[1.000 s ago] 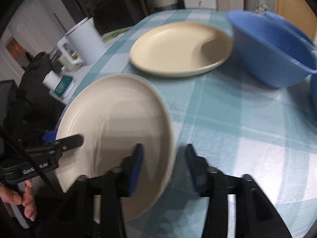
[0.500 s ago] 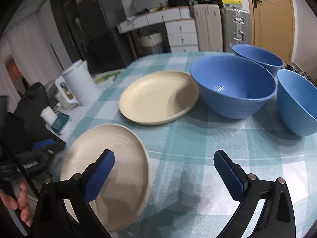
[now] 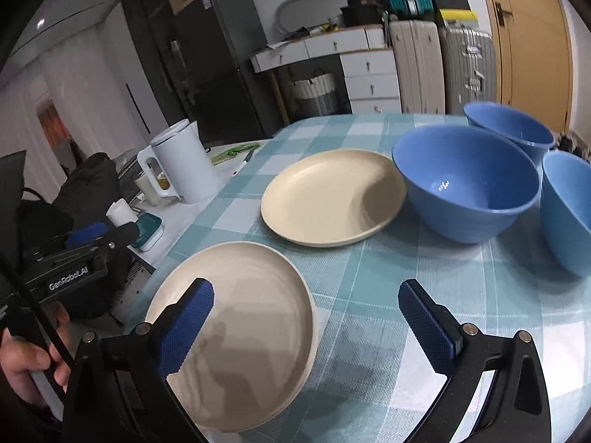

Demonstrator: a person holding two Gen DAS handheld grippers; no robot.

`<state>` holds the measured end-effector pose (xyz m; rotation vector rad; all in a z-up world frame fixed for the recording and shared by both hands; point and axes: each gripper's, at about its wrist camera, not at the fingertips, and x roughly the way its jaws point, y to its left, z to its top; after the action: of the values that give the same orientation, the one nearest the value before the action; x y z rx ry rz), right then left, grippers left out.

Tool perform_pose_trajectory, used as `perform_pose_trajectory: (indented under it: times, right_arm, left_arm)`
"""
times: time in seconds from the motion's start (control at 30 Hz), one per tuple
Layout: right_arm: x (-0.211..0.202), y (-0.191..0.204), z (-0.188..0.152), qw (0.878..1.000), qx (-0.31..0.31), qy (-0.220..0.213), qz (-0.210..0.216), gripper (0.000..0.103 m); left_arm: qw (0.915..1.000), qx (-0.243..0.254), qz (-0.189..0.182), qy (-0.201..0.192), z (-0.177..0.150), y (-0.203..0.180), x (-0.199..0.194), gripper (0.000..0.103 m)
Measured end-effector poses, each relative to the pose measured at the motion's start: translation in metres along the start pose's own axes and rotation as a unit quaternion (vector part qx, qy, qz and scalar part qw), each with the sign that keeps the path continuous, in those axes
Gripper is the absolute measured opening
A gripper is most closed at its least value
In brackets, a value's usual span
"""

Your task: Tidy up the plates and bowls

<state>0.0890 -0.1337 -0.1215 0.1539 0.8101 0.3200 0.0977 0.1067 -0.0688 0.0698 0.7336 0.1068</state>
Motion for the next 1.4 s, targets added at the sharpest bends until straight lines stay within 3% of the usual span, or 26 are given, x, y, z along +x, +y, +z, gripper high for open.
perform_pose_trajectory:
  times: [0.17,0.27,0.53,0.6,0.67,0.77,0.93,1.1,1.3,1.4]
  right_arm:
    - [0.001,-0.019,0.002,0.998,0.055,0.024,-0.002,0.102]
    - [-0.003,-0.027,0.005,0.998,0.064,0.013,0.001,0.102]
    - [-0.014,-0.013,0.014,0.999,0.011,-0.038,-0.008,0.102]
    - [-0.009,-0.01,0.018,0.999,0.006,-0.037,-0.009,0.102]
    - [-0.004,-0.009,0.023,0.999,0.003,-0.035,-0.014,0.102]
    - [0.007,-0.006,0.037,0.999,0.004,-0.027,-0.016,0.102]
    - [0.028,-0.001,0.058,0.999,-0.001,-0.035,-0.036,0.102]
    - [0.062,-0.009,0.075,0.997,0.035,0.001,-0.065,0.102]
    - [0.071,-0.012,0.08,0.998,0.047,-0.001,-0.043,0.102]
    - [0.074,-0.016,0.079,0.998,0.053,-0.001,-0.04,0.102]
  left_arm:
    - [0.9994,-0.002,0.004,-0.035,0.005,0.0,-0.005,0.094]
    - [0.9992,-0.018,-0.004,-0.036,0.009,0.002,0.001,0.096]
    - [0.9957,-0.06,-0.071,0.004,0.038,0.001,0.033,0.096]
    - [0.9947,-0.069,-0.071,0.028,0.044,-0.002,0.05,0.096]
    - [0.9904,-0.071,-0.102,0.06,0.051,-0.008,0.071,0.096]
    - [0.9887,-0.063,-0.097,0.096,0.06,-0.019,0.096,0.096]
    - [0.9877,-0.045,-0.086,0.123,0.078,-0.029,0.136,0.096]
    - [0.9823,-0.01,-0.095,0.161,0.088,-0.041,0.178,0.095]
    - [0.9734,0.01,-0.127,0.191,0.098,-0.057,0.2,0.094]
    - [0.9709,0.021,-0.131,0.199,0.102,-0.066,0.204,0.088]
